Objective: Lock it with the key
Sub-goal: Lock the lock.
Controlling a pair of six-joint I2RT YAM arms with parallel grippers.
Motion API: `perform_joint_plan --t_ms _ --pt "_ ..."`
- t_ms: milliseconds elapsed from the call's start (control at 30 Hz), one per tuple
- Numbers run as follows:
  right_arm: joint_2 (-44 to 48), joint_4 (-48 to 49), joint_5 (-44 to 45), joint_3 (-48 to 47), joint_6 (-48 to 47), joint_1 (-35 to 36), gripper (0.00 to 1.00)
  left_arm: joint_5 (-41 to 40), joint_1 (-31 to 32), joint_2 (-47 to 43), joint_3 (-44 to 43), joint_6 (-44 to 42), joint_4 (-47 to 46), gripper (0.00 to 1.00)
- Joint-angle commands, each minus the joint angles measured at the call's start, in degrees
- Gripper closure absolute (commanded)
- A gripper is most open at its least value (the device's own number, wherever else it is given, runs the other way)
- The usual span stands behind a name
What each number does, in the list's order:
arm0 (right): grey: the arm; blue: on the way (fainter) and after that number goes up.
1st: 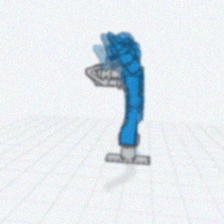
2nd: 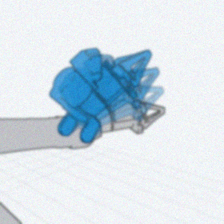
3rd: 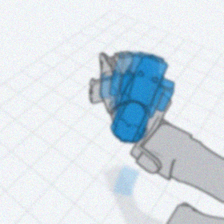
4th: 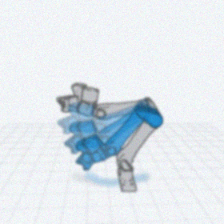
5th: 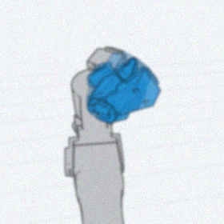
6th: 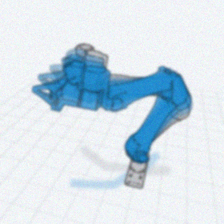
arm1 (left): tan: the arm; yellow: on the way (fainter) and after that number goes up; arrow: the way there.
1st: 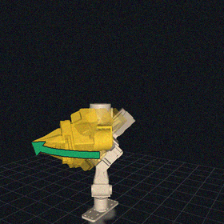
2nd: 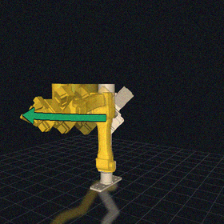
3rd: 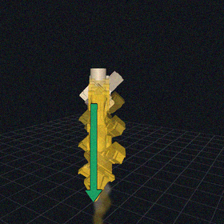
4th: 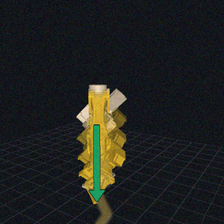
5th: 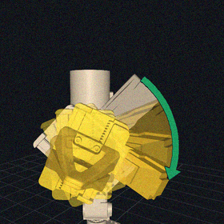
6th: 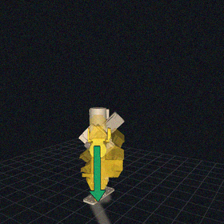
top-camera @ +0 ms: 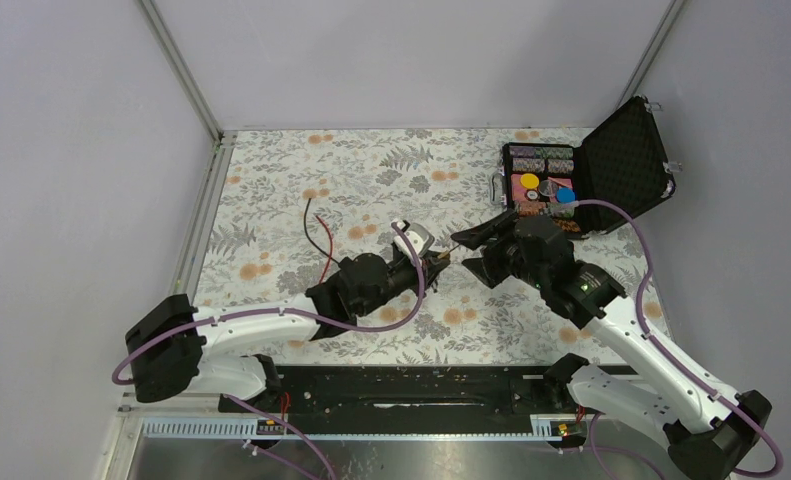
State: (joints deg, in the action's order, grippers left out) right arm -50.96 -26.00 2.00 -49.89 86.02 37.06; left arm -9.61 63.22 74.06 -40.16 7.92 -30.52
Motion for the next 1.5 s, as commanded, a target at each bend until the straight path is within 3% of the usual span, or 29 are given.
perform_joint_plan --t_ms 0,133,300,400,567,733,867,1033,1233,1400,1467 --pt "3.51 6.93 5.18 2.45 -13.27 -1.1 0.2 -2.68 -1.25 -3.71 -4.92 1.3 4.82 1.0" --pt "6.1 10.87 0.74 0.91 -32.6 -4.98 0.14 3.31 -5.08 -6.72 -9.1 3.0 16.98 1.0" --pt "5.48 13.33 -11.09 -4.71 -53.9 -6.31 0.17 19.6 -11.35 -11.27 -11.35 3.45 26.89 1.0" --pt "4.24 14.86 -20.75 -6.56 -60.5 -6.3 0.18 26.69 -13.5 -13.63 -13.53 1.07 32.88 1.0" --pt "1.97 21.64 -36.33 -6.06 -64.35 -6.26 0.16 34.79 -15.58 -16.16 -17.73 -1.66 40.1 1.0" --pt "1.77 25.19 -39.91 -4.93 -66.24 -6.3 0.18 40.86 -20.1 -15.75 -23.76 4.29 44.77 1.0" --pt "1.47 25.43 -41.62 -5.48 -68.74 -6.35 0.2 45.3 -21.47 -16.85 -24.37 4.23 44.47 1.0" --pt "-0.51 25.38 -49.85 -8.3 -68.47 -6.28 0.35 49.7 -21.97 -17.24 -25.6 2.27 45.49 1.0" --pt "-0.14 24.06 -50.26 -8.9 -70.38 -6.3 0.49 53.76 -22.01 -18.03 -26.29 1.89 44.2 1.0" --pt "-0.01 25.38 -54.69 -7.86 -70.3 -6.28 0.52 55.91 -22.05 -17.78 -26.99 2.92 43.01 1.0" --pt "-0.04 27.24 -55.23 -7.73 -70.2 -6.25 0.59 56.33 -22.05 -17.73 -26.86 3.49 42.46 1.0"
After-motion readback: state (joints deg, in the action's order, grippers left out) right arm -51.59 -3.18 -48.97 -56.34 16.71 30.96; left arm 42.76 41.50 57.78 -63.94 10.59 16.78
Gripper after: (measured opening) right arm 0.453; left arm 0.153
